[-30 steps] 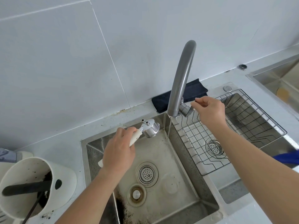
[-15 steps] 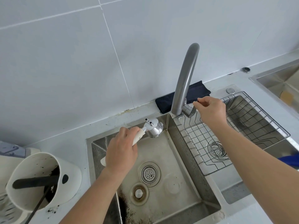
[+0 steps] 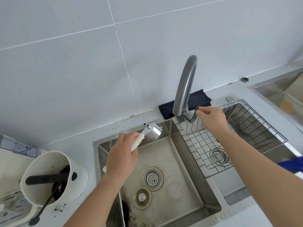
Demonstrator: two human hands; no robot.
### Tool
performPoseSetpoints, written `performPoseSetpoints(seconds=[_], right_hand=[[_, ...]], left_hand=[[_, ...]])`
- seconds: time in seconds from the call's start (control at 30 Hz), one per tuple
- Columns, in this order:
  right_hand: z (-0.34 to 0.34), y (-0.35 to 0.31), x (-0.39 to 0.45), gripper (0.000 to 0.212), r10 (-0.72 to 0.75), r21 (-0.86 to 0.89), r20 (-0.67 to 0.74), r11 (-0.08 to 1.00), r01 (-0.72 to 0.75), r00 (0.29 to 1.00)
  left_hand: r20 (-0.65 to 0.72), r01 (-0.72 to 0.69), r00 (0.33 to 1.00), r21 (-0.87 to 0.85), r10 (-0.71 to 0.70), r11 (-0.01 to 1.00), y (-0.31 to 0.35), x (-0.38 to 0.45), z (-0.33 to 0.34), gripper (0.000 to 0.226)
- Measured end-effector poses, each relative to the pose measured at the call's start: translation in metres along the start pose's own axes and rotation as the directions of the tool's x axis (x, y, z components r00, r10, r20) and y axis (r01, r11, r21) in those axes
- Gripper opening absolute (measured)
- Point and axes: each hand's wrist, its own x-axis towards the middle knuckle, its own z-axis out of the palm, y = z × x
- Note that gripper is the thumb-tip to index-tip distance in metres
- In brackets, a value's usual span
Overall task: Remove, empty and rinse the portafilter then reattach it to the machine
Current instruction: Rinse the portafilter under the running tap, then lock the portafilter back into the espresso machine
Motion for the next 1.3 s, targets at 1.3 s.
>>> performPoseSetpoints(seconds=[1.3], right_hand=[[0.057,-0.025,-0.245,0.043,0.012,0.423,0.688,0.806,-0.414,0.726]], left_hand=[[0.509,0.549,0.76,-0.835,-0.404,-0.018,0.057,-0.056,-0.015,0.028]])
